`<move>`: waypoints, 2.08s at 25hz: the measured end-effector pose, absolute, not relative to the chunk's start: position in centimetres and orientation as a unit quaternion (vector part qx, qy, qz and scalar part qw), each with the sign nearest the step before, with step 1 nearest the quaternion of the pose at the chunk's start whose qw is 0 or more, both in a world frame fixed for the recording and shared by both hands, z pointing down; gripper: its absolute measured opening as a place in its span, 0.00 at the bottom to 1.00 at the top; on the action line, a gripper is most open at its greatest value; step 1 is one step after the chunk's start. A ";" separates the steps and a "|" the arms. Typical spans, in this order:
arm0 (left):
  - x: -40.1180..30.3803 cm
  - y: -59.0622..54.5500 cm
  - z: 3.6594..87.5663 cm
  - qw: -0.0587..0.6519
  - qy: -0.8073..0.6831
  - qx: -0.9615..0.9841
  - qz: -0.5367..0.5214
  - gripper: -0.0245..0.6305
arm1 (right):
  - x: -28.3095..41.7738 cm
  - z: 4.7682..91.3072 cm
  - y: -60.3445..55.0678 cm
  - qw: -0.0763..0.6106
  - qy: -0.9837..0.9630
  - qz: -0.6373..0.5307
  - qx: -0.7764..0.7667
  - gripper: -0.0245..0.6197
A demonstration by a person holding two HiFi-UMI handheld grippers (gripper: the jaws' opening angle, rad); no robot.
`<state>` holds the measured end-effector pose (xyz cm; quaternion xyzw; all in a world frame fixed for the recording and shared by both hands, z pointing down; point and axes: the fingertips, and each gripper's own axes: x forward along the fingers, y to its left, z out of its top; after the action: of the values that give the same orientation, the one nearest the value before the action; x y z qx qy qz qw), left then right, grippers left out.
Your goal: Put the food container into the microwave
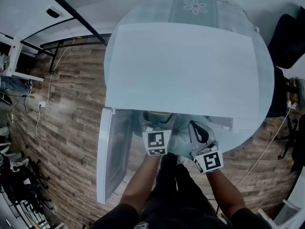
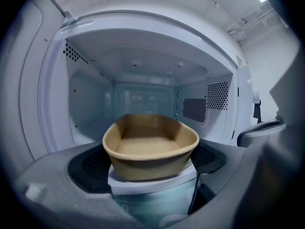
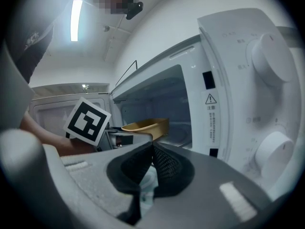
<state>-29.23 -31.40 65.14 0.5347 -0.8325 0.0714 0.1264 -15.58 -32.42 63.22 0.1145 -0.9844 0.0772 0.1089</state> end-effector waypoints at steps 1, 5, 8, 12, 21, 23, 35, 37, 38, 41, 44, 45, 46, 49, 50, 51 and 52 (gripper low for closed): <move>-29.4 -31.5 65.3 0.128 -0.834 0.532 0.074 0.83 | -15.6 63.3 -32.4 0.109 -0.984 0.077 0.114 0.04; -29.8 -32.1 65.8 0.134 -0.837 0.524 0.082 0.83 | -15.6 63.8 -32.4 0.111 -0.983 0.080 0.119 0.04; -30.0 -32.2 66.1 0.139 -0.836 0.525 0.084 0.83 | -15.4 63.9 -32.4 0.115 -0.982 0.080 0.123 0.04; -29.8 -32.4 66.3 0.137 -0.830 0.534 0.083 0.83 | -15.2 63.7 -32.7 0.115 -0.982 0.080 0.129 0.04; -29.2 -31.7 66.4 0.132 -0.833 0.530 0.088 0.83 | -15.0 63.7 -32.5 0.115 -0.981 0.082 0.129 0.04; -28.9 -31.2 66.2 0.130 -0.835 0.527 0.088 0.83 | -14.9 63.5 -32.2 0.113 -0.983 0.078 0.125 0.04; -24.6 -24.8 61.0 0.112 -0.848 0.511 0.082 0.66 | -13.6 55.9 -28.9 0.043 -0.992 0.064 0.100 0.04; -23.3 -23.5 59.6 0.109 -0.851 0.507 0.080 0.56 | -12.6 54.7 -28.1 0.037 -0.993 0.062 0.096 0.04; -22.6 -22.9 58.8 0.104 -0.853 0.505 0.080 0.49 | -12.0 54.2 -27.8 0.034 -0.993 0.061 0.095 0.04; -21.2 -21.1 56.3 0.082 -0.857 0.502 0.086 0.33 | -10.3 52.6 -27.0 0.027 -0.993 0.064 0.097 0.04; -20.3 -19.8 54.2 0.067 -0.859 0.499 0.092 0.17 | -9.4 51.0 -26.0 0.016 -0.994 0.062 0.091 0.04; -20.1 -19.4 53.5 0.064 -0.860 0.498 0.093 0.13 | -9.2 50.6 -25.7 0.012 -0.994 0.061 0.088 0.04; -19.9 -19.2 52.9 0.061 -0.860 0.498 0.094 0.07 | -9.1 50.2 -25.5 0.008 -0.994 0.059 0.086 0.04; -18.7 -18.3 51.4 0.060 -0.854 0.508 0.095 0.04 | -8.8 49.3 -24.8 -0.001 -0.995 0.059 0.086 0.04; -18.2 -18.0 51.0 0.060 -0.851 0.514 0.094 0.04 | -8.7 48.8 -24.5 -0.003 -0.995 0.060 0.086 0.04; -17.7 -17.7 50.5 0.061 -0.847 0.520 0.091 0.04 | -8.6 48.4 -24.3 -0.006 -0.995 0.060 0.085 0.04; -17.1 -17.5 50.0 0.061 -0.844 0.526 0.088 0.04 | -8.5 47.8 -24.0 -0.009 -0.995 0.060 0.083 0.04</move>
<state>-17.15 -17.48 50.01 0.5262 -0.8435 0.0884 0.0615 -8.48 -24.02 47.80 0.0833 -0.9947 0.0598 -0.0085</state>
